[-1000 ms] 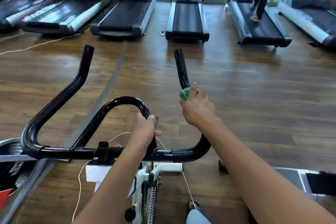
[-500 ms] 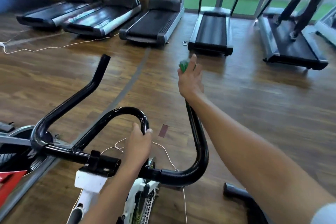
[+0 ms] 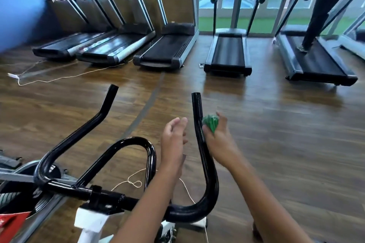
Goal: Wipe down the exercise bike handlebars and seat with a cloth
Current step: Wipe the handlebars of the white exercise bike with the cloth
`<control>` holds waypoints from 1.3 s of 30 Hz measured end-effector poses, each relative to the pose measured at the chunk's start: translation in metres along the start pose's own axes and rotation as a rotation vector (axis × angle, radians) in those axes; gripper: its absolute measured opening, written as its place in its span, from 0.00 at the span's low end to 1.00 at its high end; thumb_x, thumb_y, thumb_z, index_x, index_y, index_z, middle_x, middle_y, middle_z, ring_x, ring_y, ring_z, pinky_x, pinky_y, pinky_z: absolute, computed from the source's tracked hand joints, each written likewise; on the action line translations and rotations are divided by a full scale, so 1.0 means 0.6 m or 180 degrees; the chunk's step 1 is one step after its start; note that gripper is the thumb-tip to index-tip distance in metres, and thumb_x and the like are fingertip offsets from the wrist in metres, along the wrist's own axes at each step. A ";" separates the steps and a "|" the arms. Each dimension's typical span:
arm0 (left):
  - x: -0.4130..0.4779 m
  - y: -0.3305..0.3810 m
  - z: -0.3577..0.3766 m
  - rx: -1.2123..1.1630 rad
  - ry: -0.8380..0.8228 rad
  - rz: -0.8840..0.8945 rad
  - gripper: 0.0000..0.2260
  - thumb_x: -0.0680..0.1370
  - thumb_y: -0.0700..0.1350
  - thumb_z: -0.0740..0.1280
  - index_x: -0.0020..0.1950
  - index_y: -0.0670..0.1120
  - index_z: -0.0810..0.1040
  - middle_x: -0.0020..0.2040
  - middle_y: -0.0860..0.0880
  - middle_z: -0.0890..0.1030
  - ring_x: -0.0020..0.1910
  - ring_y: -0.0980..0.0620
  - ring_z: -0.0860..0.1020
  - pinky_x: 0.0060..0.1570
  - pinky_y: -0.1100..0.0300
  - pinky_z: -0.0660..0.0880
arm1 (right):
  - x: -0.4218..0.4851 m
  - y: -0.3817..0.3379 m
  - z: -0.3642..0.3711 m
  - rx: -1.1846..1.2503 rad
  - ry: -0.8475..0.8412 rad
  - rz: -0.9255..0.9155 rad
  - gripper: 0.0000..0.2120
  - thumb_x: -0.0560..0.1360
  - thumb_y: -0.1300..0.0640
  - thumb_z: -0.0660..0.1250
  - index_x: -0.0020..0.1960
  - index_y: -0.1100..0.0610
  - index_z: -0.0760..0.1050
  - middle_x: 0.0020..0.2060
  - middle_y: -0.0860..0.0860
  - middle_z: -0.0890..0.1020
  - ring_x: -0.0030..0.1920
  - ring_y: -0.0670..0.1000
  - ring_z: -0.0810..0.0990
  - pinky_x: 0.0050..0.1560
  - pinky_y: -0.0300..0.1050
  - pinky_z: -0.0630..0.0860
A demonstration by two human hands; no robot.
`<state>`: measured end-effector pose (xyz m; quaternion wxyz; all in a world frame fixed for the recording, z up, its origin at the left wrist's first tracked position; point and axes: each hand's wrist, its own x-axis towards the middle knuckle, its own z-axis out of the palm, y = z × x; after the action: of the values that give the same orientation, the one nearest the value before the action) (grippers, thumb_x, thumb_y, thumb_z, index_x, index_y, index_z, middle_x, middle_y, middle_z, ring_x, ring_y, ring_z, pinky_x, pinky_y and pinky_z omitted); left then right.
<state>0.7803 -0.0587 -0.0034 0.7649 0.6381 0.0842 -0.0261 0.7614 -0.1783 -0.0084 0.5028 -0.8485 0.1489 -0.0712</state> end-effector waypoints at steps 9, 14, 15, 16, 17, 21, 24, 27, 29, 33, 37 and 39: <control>0.030 0.019 0.025 -0.1384 -0.1347 -0.0879 0.29 0.79 0.61 0.61 0.68 0.38 0.76 0.65 0.38 0.79 0.65 0.42 0.77 0.67 0.48 0.72 | 0.029 -0.053 -0.043 0.4016 -0.1274 0.1220 0.16 0.81 0.53 0.64 0.58 0.66 0.78 0.51 0.61 0.83 0.52 0.59 0.83 0.60 0.55 0.78; 0.038 0.014 0.014 -0.1695 -0.1674 -0.0949 0.35 0.73 0.58 0.73 0.71 0.36 0.73 0.69 0.35 0.74 0.68 0.40 0.74 0.68 0.48 0.72 | 0.035 -0.045 -0.023 0.4115 -0.1338 0.1170 0.15 0.79 0.61 0.64 0.63 0.68 0.76 0.49 0.61 0.84 0.46 0.57 0.86 0.47 0.51 0.84; 0.042 0.015 0.011 -0.1665 -0.1684 -0.1013 0.35 0.73 0.58 0.72 0.71 0.36 0.73 0.69 0.35 0.75 0.67 0.40 0.75 0.66 0.47 0.74 | 0.038 -0.043 -0.018 0.4056 -0.1304 0.1163 0.15 0.79 0.63 0.63 0.64 0.67 0.75 0.49 0.61 0.84 0.44 0.57 0.86 0.44 0.50 0.83; 0.049 0.014 0.007 -0.1604 -0.1667 -0.1078 0.32 0.75 0.58 0.70 0.70 0.36 0.74 0.67 0.36 0.76 0.64 0.40 0.77 0.64 0.48 0.75 | 0.040 -0.043 -0.013 0.3944 -0.1242 0.1128 0.15 0.79 0.65 0.62 0.65 0.66 0.74 0.48 0.61 0.84 0.44 0.57 0.85 0.42 0.50 0.83; 0.055 0.016 0.004 -0.1552 -0.1638 -0.1132 0.29 0.77 0.57 0.67 0.68 0.37 0.76 0.65 0.36 0.78 0.61 0.41 0.79 0.60 0.48 0.78 | 0.044 -0.043 -0.008 0.3785 -0.1146 0.1084 0.15 0.79 0.66 0.62 0.65 0.65 0.73 0.49 0.61 0.84 0.45 0.57 0.85 0.44 0.51 0.83; 0.071 0.024 0.008 -0.1111 -0.1492 -0.0995 0.14 0.77 0.48 0.67 0.53 0.41 0.85 0.51 0.41 0.84 0.47 0.46 0.84 0.45 0.54 0.82 | 0.062 -0.049 0.008 0.3233 -0.0913 0.0853 0.12 0.79 0.68 0.62 0.62 0.62 0.75 0.53 0.62 0.84 0.51 0.58 0.85 0.54 0.55 0.81; 0.084 0.016 0.006 -0.0428 -0.0989 -0.0675 0.20 0.74 0.53 0.70 0.58 0.39 0.82 0.52 0.39 0.84 0.45 0.44 0.85 0.38 0.56 0.81 | 0.067 -0.054 0.008 0.2674 -0.0824 0.0571 0.13 0.78 0.71 0.62 0.59 0.61 0.77 0.48 0.60 0.84 0.49 0.56 0.85 0.53 0.53 0.82; 0.092 0.013 -0.008 -0.0091 -0.0886 -0.0515 0.23 0.74 0.57 0.69 0.59 0.40 0.82 0.54 0.40 0.85 0.51 0.44 0.84 0.49 0.54 0.82 | 0.075 -0.053 0.001 0.2390 -0.0689 0.0484 0.13 0.77 0.73 0.64 0.57 0.61 0.78 0.42 0.57 0.83 0.38 0.51 0.85 0.37 0.43 0.81; 0.091 0.016 -0.012 -0.0195 -0.1179 -0.0691 0.22 0.75 0.55 0.68 0.61 0.40 0.81 0.55 0.39 0.84 0.51 0.45 0.84 0.48 0.54 0.82 | 0.080 -0.052 -0.003 0.2638 -0.0759 0.0574 0.12 0.77 0.74 0.64 0.55 0.61 0.78 0.41 0.57 0.84 0.37 0.51 0.85 0.36 0.43 0.82; 0.092 0.013 -0.018 -0.1343 -0.1435 -0.1290 0.24 0.76 0.52 0.70 0.66 0.37 0.77 0.60 0.37 0.81 0.54 0.42 0.83 0.52 0.50 0.81 | 0.087 -0.048 0.001 0.3236 -0.1064 0.0787 0.13 0.75 0.73 0.66 0.58 0.63 0.77 0.47 0.62 0.83 0.44 0.55 0.85 0.45 0.48 0.84; 0.105 0.010 -0.010 -0.1438 -0.1671 -0.1405 0.17 0.80 0.49 0.65 0.58 0.37 0.82 0.56 0.37 0.82 0.51 0.41 0.83 0.51 0.48 0.82 | 0.089 -0.038 0.024 0.2232 -0.0764 0.0510 0.15 0.73 0.70 0.72 0.59 0.63 0.77 0.47 0.59 0.84 0.49 0.59 0.85 0.49 0.53 0.83; 0.117 0.010 -0.003 -0.1319 -0.1528 -0.1347 0.15 0.82 0.46 0.62 0.55 0.38 0.83 0.53 0.38 0.83 0.47 0.42 0.84 0.45 0.49 0.83 | 0.100 -0.038 0.020 0.1534 -0.0587 0.0260 0.12 0.73 0.64 0.75 0.55 0.59 0.79 0.44 0.56 0.84 0.46 0.55 0.85 0.42 0.45 0.81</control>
<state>0.8500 -0.0508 -0.0092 0.8533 0.4142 0.0361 -0.3146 0.8256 -0.1775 0.0038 0.7043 -0.7004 0.1153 -0.0066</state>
